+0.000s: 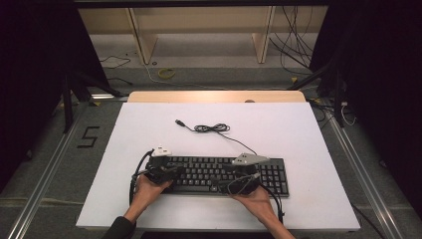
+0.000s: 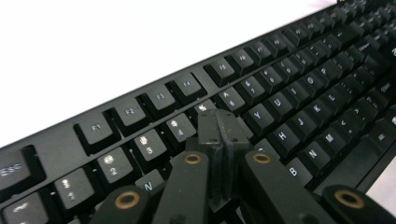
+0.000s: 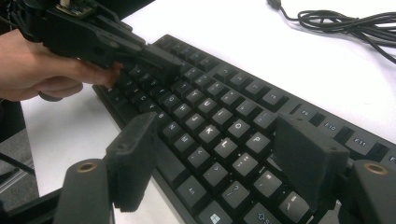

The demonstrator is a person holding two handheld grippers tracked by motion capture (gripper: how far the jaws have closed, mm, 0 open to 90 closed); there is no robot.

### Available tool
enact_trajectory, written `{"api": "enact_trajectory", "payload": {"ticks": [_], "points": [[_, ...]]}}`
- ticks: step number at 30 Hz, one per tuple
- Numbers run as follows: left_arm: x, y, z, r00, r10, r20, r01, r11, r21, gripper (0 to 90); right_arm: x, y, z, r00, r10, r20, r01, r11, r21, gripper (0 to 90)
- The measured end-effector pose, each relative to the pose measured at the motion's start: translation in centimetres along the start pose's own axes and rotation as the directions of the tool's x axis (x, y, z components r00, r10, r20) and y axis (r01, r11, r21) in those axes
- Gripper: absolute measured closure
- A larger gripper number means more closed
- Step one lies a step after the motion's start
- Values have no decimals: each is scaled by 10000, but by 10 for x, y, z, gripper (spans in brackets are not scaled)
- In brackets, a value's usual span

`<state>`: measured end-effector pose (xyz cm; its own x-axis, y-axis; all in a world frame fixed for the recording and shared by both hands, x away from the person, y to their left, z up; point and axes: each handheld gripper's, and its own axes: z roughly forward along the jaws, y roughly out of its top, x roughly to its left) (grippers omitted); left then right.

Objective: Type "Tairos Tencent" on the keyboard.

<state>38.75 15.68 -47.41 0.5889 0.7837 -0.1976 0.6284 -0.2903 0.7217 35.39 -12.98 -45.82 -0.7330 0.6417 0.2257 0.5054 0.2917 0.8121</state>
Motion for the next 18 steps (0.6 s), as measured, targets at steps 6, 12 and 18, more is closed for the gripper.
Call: {"api": "enact_trajectory", "payload": {"ticks": [6,12,18], "points": [[1,1,-7,9997,-173,197,179,9995,-277,790,-1,0,1,10000,24,-14,-24,10000,8,317],[1,1,-14,9986,-217,484,237,9989,-409,627,-2,2,3,10000,35,-14,-35,10000,-8,317],[3,-1,-23,9980,-216,594,250,9980,-580,504,-4,4,4,9999,80,-79,-80,10000,13,360]]}}
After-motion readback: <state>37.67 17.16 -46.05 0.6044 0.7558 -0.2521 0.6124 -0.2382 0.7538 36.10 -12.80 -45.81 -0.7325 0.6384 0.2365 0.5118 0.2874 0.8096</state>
